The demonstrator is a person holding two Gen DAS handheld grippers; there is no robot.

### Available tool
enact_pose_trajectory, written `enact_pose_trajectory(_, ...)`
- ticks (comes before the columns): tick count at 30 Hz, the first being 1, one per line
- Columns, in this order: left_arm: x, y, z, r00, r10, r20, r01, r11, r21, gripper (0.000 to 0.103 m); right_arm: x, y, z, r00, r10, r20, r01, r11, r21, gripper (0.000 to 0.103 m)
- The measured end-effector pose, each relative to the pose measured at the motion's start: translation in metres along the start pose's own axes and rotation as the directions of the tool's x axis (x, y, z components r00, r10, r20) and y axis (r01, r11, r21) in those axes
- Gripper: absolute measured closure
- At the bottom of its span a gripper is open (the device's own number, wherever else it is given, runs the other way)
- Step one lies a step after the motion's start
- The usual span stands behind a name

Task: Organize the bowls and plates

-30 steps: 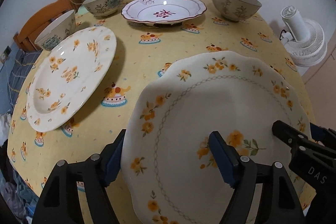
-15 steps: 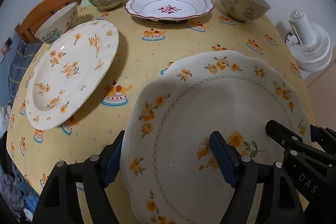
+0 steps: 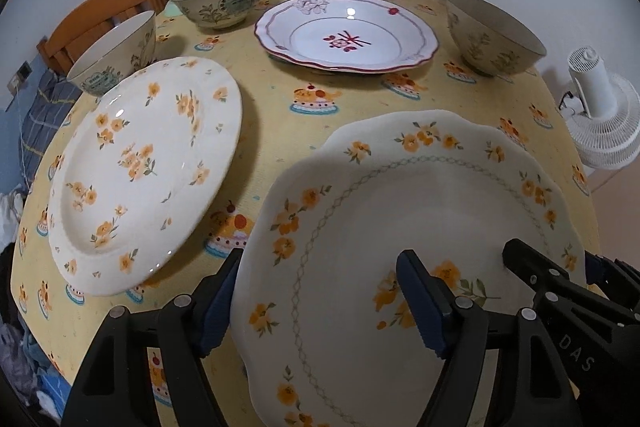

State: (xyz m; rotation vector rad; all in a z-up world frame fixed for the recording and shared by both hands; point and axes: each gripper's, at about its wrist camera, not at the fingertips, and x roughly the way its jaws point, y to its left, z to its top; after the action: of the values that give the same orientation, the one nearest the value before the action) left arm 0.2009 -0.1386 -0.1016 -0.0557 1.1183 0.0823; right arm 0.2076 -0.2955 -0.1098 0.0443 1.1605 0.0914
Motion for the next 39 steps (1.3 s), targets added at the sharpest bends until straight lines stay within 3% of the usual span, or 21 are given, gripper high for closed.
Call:
enact_pose_trajectory(13,0.0,0.007,0.004,0.999,0.051,0.02,-0.051,0.999,0.008,0.034,0.003,0.013,0.009,1.0,-0.029,0.012,0.029,0.999,-0.03,0.044)
enact_pose_trajectory(20,-0.015,0.013,-0.003,0.997,0.065,0.037,-0.066,0.998,0.013,0.028,-0.017,0.017,0.004,0.998,-0.052,0.043,0.055,0.996,-0.067,0.043)
enact_pose_trajectory(27,-0.038,0.03,-0.005,0.997,0.053,0.061,-0.055,0.998,0.016,0.017,-0.038,0.017,-0.001,0.997,-0.055,0.051,0.056,0.998,-0.015,0.043)
enact_pose_trajectory(33,-0.05,0.052,-0.001,0.997,-0.002,0.081,-0.001,0.999,0.035,0.016,-0.057,0.051,-0.007,0.994,-0.072,0.085,0.077,0.995,-0.062,0.043)
enact_pose_trajectory(39,-0.051,0.088,0.006,0.997,-0.031,0.067,0.025,0.995,0.098,0.016,-0.063,0.097,-0.011,0.994,-0.071,0.086,0.073,0.997,-0.023,0.043)
